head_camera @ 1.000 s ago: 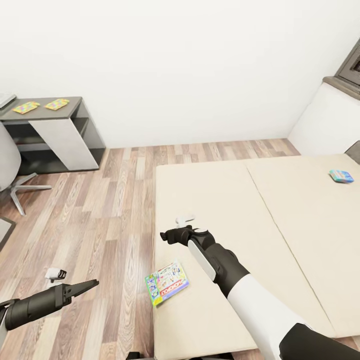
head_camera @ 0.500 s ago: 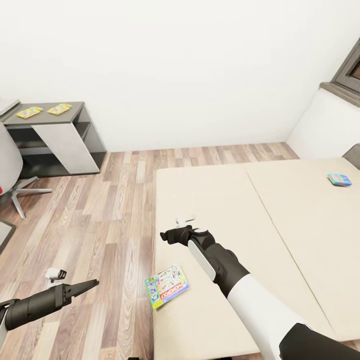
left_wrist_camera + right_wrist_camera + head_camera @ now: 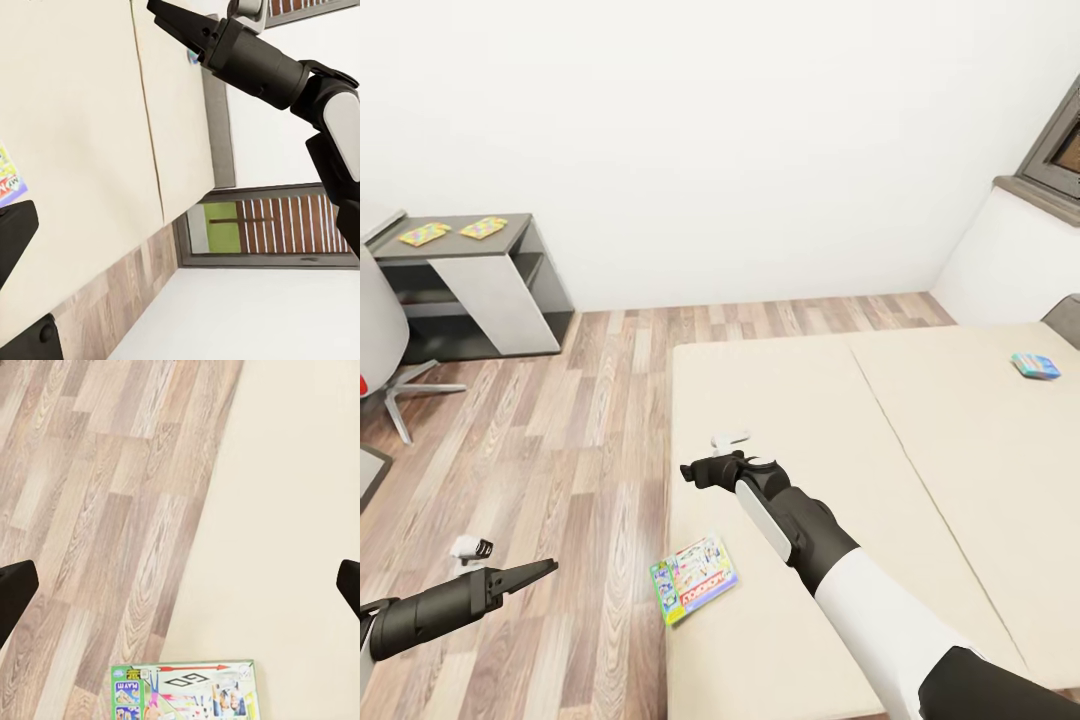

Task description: Put all the toys in the child's room - the three board games (two on the bed and one on the table), the two jigsaw puzzles on the table, and the tennis ball on the table - inside the toy box on the table in the child's room.

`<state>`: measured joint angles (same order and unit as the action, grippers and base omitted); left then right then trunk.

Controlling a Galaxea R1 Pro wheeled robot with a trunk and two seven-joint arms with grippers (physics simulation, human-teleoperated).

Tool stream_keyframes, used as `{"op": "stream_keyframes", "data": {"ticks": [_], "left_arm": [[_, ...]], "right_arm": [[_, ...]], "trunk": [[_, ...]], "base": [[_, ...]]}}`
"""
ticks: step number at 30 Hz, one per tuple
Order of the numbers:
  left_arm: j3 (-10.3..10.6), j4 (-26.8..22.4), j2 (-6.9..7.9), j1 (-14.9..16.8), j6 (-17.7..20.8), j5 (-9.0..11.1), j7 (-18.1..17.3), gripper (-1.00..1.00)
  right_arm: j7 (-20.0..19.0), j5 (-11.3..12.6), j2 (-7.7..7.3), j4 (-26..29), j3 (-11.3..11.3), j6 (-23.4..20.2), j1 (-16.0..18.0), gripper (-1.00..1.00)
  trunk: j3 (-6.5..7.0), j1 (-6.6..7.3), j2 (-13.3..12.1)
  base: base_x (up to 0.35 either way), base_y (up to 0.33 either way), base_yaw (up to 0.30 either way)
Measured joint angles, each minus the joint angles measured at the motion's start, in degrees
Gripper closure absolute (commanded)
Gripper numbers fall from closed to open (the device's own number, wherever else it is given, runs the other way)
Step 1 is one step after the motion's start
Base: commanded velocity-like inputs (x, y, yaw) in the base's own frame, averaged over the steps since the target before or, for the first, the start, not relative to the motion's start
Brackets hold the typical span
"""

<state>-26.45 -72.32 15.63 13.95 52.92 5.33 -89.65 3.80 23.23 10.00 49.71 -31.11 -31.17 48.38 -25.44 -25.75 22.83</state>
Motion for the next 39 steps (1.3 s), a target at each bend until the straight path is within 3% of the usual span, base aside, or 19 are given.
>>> {"op": "stream_keyframes", "data": {"ticks": [29, 39], "left_arm": [[0.0, 0.0, 0.0, 0.0, 0.0, 0.0, 0.0, -1.0], [0.0, 0.0, 0.0, 0.0, 0.0, 0.0, 0.0, -1.0]], "right_arm": [[0.0, 0.0, 0.0, 0.0, 0.0, 0.0, 0.0, -1.0], [0.0, 0.0, 0.0, 0.0, -1.1, 0.0, 0.0, -1.0]], "trunk": [[2.67, 0.0, 0.0], [3.59, 0.0, 0.0]], "base": [[0.0, 0.0, 0.0], [0.0, 0.0, 0.0]]}}
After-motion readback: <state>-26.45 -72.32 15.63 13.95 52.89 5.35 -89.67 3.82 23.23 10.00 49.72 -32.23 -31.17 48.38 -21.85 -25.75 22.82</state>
